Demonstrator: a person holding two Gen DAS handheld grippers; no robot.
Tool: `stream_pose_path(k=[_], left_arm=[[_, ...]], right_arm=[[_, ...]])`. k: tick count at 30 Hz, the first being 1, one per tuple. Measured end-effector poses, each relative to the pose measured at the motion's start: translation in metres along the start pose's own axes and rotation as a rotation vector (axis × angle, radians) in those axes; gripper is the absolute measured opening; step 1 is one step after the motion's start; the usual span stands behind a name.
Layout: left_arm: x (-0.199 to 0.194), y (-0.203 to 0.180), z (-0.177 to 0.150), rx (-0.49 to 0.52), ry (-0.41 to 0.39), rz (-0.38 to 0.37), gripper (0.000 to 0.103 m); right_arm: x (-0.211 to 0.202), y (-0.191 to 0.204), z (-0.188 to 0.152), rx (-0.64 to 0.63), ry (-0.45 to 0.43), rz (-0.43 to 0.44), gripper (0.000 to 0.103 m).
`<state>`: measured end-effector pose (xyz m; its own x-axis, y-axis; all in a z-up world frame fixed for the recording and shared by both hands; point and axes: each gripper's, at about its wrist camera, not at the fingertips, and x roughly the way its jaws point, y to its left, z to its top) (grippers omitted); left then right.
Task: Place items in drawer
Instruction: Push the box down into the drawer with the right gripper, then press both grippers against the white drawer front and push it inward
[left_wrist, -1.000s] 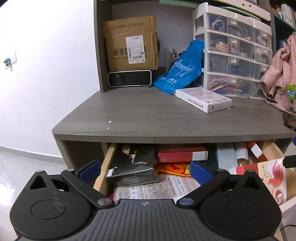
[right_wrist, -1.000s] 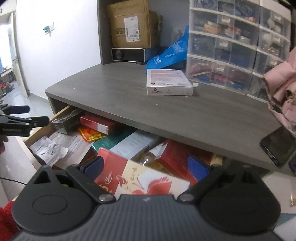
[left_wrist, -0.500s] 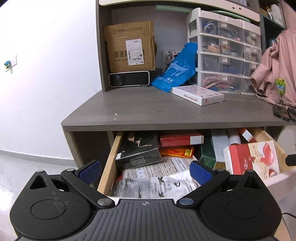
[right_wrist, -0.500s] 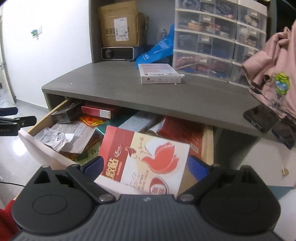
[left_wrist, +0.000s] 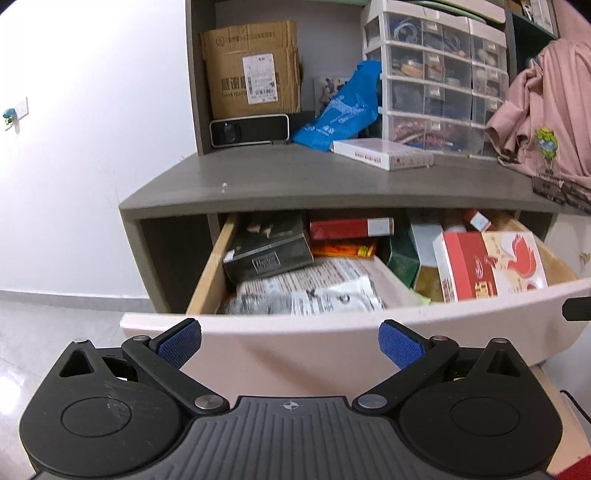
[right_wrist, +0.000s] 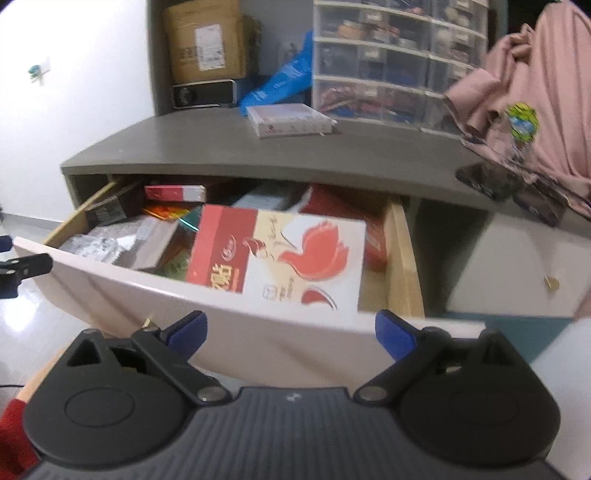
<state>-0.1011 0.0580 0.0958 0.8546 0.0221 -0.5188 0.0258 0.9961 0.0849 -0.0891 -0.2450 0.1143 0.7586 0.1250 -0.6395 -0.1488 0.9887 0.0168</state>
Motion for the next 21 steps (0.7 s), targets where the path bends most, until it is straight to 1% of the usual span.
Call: stream_pose_path(k=[4,7,12,21], left_arm=[[0.006,-0.002,-0.012,0.011,0.017,0.009,0.103],[0.01,-0.001,-0.019,0.013,0.033,0.013,0.103],[0.018,-0.002,-0.022,0.009,0.047,0.016,0.103],[0.035,0.001,-0.029,-0.007,0.084,0.031,0.103]], right_arm=[[0.007,0.003,-0.012,0.047,-0.004,-0.032,0.098],[0.014,0.003,-0.018,0.075,0.009,-0.041,0.098],[0.023,0.003,-0.022,0.105,0.006,-0.075,0.098],[0.035,0.009,-0.029,0.11,0.025,-0.094,0.098]])
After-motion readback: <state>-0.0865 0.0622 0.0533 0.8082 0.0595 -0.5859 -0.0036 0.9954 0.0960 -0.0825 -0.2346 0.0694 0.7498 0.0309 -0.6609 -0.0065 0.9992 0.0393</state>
